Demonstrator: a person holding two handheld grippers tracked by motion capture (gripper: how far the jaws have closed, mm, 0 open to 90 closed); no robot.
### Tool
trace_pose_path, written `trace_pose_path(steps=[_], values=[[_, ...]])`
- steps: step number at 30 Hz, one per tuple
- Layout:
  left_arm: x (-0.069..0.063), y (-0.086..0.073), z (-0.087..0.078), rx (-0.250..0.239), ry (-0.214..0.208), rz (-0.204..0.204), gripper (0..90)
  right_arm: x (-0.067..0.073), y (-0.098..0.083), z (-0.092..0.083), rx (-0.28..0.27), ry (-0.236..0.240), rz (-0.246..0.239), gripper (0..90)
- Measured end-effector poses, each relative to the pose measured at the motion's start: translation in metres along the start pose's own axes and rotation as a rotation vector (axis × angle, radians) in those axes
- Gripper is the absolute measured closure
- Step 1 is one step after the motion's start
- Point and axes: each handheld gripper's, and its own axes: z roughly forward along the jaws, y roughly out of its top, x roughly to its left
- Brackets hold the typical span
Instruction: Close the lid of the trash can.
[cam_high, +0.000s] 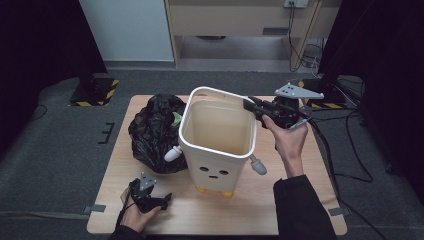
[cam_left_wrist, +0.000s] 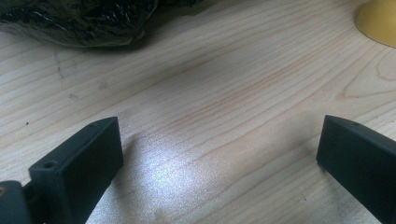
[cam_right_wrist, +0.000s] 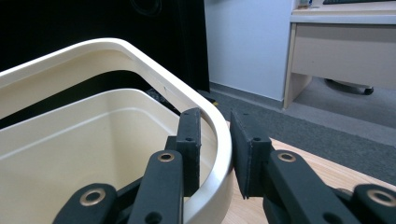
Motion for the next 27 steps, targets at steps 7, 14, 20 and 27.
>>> trace_pose_path(steps=[7, 14, 20, 27], values=[[0.000, 0.000, 0.000, 0.000, 0.001, 0.000, 0.0, -0.001, -0.003, 0.005, -0.009, 0.008, 0.010, 64.4], [0.000, 0.000, 0.000, 0.000, 0.001, 0.000, 0.0, -0.003, -0.003, 0.002, -0.070, -0.043, 0.007, 48.1], [0.000, 0.000, 0.000, 0.000, 0.001, 0.000, 0.0, -0.006, -0.001, -0.004, -0.120, -0.103, -0.017, 33.4], [0.000, 0.000, 0.000, 0.000, 0.001, 0.000, 0.0, -0.007, 0.000, -0.010, -0.145, -0.135, -0.028, 24.0]])
